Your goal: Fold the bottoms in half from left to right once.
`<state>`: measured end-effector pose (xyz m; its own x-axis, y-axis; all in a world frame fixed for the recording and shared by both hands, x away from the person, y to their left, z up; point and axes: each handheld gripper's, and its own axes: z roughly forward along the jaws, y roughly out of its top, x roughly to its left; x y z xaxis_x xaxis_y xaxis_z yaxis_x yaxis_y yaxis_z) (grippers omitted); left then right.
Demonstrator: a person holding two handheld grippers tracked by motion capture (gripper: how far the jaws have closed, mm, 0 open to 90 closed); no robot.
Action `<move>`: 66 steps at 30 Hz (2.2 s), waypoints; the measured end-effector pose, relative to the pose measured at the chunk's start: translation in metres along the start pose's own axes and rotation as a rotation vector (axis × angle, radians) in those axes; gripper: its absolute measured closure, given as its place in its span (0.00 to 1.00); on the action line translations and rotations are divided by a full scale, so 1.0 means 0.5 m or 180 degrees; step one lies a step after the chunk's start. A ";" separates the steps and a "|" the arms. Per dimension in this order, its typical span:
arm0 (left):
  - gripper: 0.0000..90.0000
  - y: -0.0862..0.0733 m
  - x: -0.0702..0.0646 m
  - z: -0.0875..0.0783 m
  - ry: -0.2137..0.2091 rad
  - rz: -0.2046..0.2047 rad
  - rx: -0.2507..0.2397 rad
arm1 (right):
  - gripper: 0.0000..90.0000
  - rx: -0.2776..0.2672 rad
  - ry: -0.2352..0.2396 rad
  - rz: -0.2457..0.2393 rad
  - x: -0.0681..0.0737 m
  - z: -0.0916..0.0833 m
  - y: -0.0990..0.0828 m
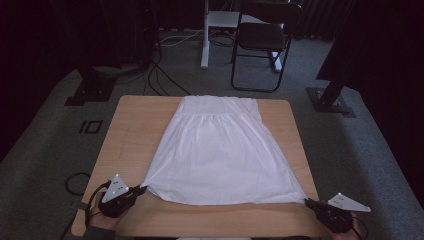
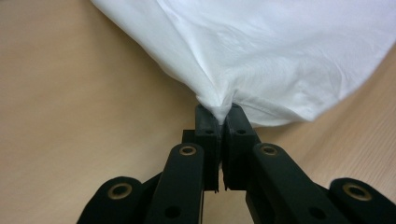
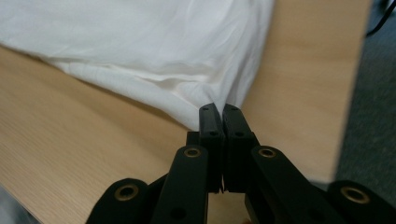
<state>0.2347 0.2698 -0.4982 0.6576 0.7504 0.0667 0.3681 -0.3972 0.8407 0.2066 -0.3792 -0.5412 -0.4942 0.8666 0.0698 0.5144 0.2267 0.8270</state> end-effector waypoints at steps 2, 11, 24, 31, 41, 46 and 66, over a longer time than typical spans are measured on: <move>0.97 0.014 0.005 -0.015 0.0015 -0.0020 -0.0096 | 0.98 -0.0112 -0.0056 -0.0007 -0.004 -0.021 0.011; 0.97 0.010 0.014 -0.010 0.0030 -0.0142 -0.0015 | 0.98 -0.0036 -0.0248 -0.0210 -0.012 -0.051 0.021; 0.65 -0.035 0.024 0.007 -0.0092 -0.0328 0.0074 | 0.62 -0.0102 -0.0153 0.0038 -0.014 0.002 0.027; 0.57 -0.017 0.035 0.080 -0.0168 -0.0341 0.0255 | 0.62 0.0064 -0.0144 0.0046 -0.010 0.120 0.090; 0.54 -0.039 0.025 0.152 -0.0272 -0.0405 0.0657 | 0.76 0.0420 -0.0041 0.0117 -0.009 0.234 0.126; 0.99 -0.022 0.018 0.115 -0.0420 -0.0406 0.0344 | 1.00 0.0032 -0.0064 0.0165 0.019 0.152 0.132; 0.53 0.032 0.044 0.138 -0.0250 -0.0550 0.0176 | 1.00 0.0500 -0.0681 0.0401 0.001 0.090 0.012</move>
<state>0.3004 0.2435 -0.5202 0.6300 0.7672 -0.1201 0.5140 -0.2960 0.8051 0.2410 -0.3576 -0.5610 -0.2691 0.9625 0.0335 0.6729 0.1630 0.7216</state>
